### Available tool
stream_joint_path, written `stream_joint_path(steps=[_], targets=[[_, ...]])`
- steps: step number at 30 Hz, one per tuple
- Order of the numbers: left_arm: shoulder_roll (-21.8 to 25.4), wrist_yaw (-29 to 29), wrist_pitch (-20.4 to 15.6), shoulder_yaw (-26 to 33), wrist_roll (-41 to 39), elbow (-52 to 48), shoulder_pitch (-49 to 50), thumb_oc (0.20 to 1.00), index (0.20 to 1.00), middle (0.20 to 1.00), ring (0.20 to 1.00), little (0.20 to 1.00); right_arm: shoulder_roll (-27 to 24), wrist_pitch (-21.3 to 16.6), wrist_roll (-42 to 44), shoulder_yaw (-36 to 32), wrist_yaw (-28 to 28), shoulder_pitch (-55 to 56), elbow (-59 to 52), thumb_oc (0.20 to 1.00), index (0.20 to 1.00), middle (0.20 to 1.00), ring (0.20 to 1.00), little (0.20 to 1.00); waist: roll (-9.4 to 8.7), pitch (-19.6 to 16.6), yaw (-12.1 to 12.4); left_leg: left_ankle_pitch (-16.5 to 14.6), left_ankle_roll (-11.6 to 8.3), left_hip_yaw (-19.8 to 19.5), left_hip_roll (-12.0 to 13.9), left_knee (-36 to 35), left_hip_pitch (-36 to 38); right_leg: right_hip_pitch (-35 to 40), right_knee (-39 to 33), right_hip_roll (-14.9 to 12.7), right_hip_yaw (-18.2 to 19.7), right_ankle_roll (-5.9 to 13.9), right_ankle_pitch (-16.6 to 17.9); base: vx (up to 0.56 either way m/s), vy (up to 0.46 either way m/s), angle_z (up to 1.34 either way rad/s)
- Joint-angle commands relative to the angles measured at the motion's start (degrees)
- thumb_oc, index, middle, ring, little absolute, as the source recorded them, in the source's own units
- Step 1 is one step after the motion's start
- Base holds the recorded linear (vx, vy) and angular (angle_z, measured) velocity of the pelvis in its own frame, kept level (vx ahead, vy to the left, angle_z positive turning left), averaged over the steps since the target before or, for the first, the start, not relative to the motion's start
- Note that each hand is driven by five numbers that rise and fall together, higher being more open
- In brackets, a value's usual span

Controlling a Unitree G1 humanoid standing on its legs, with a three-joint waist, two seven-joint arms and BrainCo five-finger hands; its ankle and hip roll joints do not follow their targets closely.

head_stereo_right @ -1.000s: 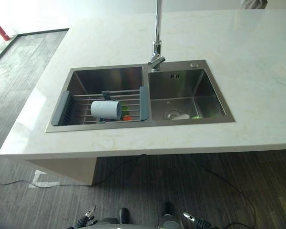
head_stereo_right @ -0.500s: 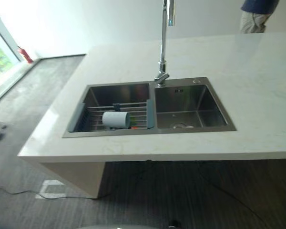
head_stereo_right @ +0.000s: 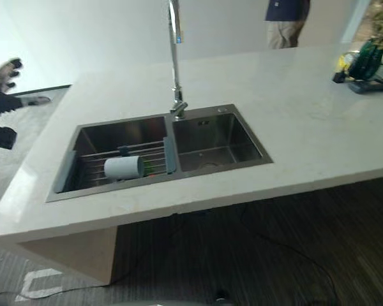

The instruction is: Place the dishes in the dishwasher.

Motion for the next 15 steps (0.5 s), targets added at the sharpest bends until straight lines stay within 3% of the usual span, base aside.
stream_joint_path(steps=[1,4,10,15], targets=[[1.69,-0.62,1.21,2.09,5.82,5.52,-11.39,1.000,1.000,1.000,1.000,1.000,0.04,0.32,0.75,-1.69,-0.20,-3.21,1.77,1.000,1.000,1.000,1.000,1.000,2.40,3.63,0.27,-5.13,1.03,4.83,-1.32,0.44,1.54,3.94,1.42,-1.74,4.24,6.56,-7.63,0.07,-0.019,-0.24],[-0.12,-1.45,3.73,-0.68,6.56,8.33,-12.69,1.000,1.000,1.000,1.000,1.000,-0.42,-0.63,0.57,-1.53,0.79,-2.02,0.44,1.000,1.000,1.000,1.000,1.000,2.61,4.92,-1.83,-4.71,1.11,6.02,-1.41,0.44,0.51,1.75,1.18,-1.98,6.30,7.07,-6.35,0.02,0.018,-0.44],[-1.91,-1.14,3.37,-4.17,13.53,12.96,-13.54,1.000,1.000,1.000,1.000,1.000,-1.68,-1.81,2.68,-1.07,3.03,-2.45,-3.16,1.000,1.000,1.000,1.000,1.000,3.24,8.82,-4.30,-3.96,1.45,6.49,-2.53,0.44,-2.63,-2.73,1.28,-2.41,9.65,7.80,-4.31,-0.10,0.057,-0.32],[-2.27,-10.81,2.72,-8.28,18.95,13.84,-13.10,1.000,1.000,1.000,1.000,1.000,-3.67,-2.48,3.14,-1.87,4.67,-2.48,-5.25,1.000,1.000,1.000,1.000,1.000,4.30,11.77,-5.45,-3.60,1.74,6.08,-3.84,0.79,-4.10,-4.84,2.10,-3.15,11.31,8.28,-3.62,-0.05,0.095,-0.15]])
